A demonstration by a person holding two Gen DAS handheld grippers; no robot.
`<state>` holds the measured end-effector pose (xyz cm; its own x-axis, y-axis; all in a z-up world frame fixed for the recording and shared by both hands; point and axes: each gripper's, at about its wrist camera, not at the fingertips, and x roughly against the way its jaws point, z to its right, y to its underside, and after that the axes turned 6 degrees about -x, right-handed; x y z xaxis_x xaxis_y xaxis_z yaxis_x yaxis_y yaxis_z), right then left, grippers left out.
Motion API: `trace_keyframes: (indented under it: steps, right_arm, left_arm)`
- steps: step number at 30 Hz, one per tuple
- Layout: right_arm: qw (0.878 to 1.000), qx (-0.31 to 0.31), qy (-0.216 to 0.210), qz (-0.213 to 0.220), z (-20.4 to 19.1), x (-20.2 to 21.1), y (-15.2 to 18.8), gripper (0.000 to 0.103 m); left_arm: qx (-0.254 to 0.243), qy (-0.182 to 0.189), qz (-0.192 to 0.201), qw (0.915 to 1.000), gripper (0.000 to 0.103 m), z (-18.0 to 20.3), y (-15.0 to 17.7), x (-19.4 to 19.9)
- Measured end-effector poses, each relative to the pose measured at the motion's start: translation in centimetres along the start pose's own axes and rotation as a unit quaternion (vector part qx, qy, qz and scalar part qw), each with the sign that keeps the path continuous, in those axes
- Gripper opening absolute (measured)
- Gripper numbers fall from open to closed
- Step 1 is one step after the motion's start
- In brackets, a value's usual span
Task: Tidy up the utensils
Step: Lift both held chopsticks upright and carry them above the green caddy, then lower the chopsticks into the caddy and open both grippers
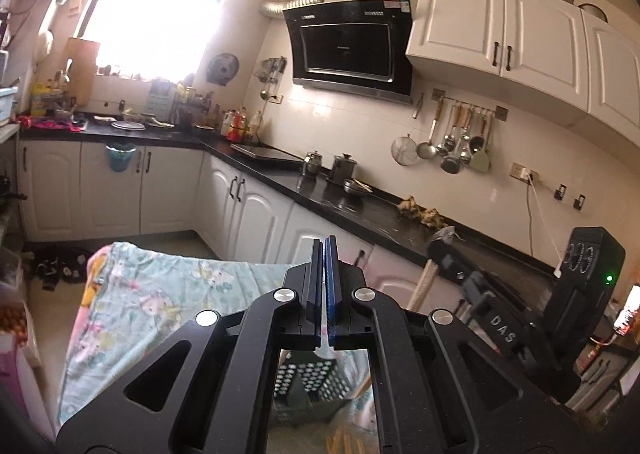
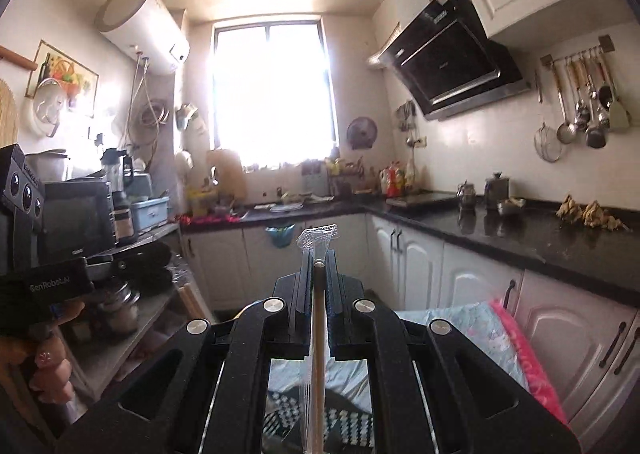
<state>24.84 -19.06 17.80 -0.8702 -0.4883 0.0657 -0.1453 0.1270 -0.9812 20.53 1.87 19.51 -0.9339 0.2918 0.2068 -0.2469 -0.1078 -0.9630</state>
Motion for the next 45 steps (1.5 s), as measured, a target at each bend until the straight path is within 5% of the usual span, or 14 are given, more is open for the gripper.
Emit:
trace_keyframes:
  steps: [8,26,31,32,34,38,45]
  right_arm:
    - [0.999,0.022,0.020,0.016,0.5,-2.2,1.1,0.006]
    - [0.998,0.010,0.060,-0.024,2.1,-6.0,7.4,0.007]
    - [0.997,0.000,0.068,-0.048,2.1,-6.4,8.4,0.032]
    - [0.996,0.003,0.071,-0.050,2.0,-6.2,8.5,0.033]
    - [0.996,0.004,0.076,-0.056,2.0,-5.9,8.6,0.036]
    - [0.995,0.003,0.080,-0.061,2.0,-4.4,8.4,0.045]
    - [0.994,0.010,0.085,-0.071,1.6,-0.9,8.0,0.056]
  left_arm:
    - [-0.005,-0.016,-0.006,0.9998,0.000,-1.7,0.2,-1.0]
    - [0.022,-0.020,-0.044,0.9986,0.000,-4.1,5.9,-4.2]
    - [0.015,-0.027,-0.052,0.9982,0.002,-4.2,6.9,-4.3]
    - [0.013,-0.032,-0.053,0.9980,0.004,-4.3,7.1,-4.2]
    - [0.016,-0.040,-0.053,0.9977,0.023,-4.5,7.3,-3.8]
    - [0.025,-0.054,-0.039,0.9975,0.034,-5.0,7.2,-1.9]
    - [0.041,-0.079,-0.024,0.9957,0.070,-5.6,7.6,1.7]
